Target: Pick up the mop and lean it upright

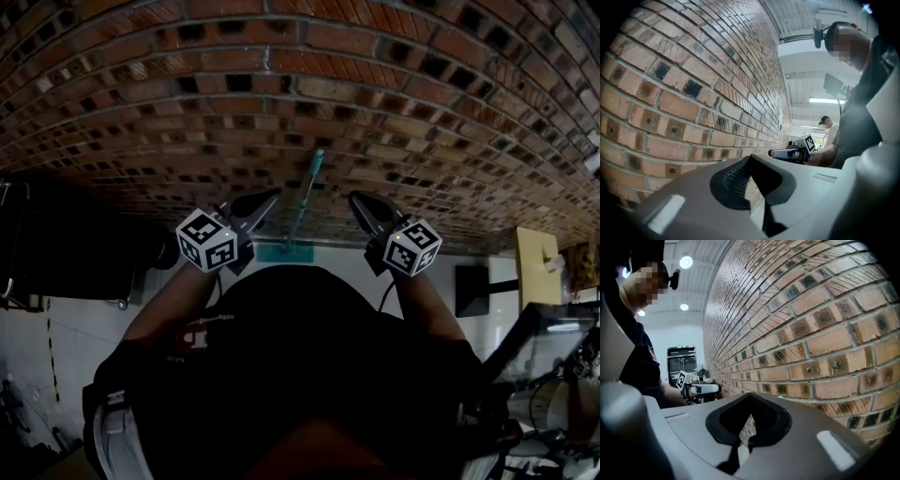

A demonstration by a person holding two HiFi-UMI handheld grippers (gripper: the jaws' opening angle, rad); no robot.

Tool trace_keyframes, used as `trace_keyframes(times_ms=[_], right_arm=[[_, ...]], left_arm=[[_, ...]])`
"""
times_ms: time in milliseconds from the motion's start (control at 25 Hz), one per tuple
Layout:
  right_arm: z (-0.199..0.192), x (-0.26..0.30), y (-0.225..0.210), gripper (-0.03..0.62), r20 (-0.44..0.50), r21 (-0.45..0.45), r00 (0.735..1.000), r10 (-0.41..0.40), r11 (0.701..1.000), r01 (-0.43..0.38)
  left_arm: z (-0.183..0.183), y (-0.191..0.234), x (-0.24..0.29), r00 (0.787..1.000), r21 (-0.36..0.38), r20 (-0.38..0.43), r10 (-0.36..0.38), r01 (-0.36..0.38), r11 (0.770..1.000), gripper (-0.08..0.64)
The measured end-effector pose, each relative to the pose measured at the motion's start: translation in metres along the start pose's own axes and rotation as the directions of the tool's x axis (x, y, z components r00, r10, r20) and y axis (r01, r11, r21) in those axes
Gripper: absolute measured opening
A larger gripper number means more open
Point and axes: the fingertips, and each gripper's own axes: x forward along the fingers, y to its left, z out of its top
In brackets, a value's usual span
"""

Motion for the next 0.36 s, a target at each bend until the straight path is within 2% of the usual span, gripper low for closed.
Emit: trace_keyframes(times_ms=[360], right_arm=[[0.0012,0.0058,-0.0010,0.011,-0.008,0.001,1.000,-0.003,1.000,0.003]], left_arm=[[0.0000,0.0055,-0.0006,1.000,-0.010,-0.009,-0.008,0.007,1.000,-0.002]])
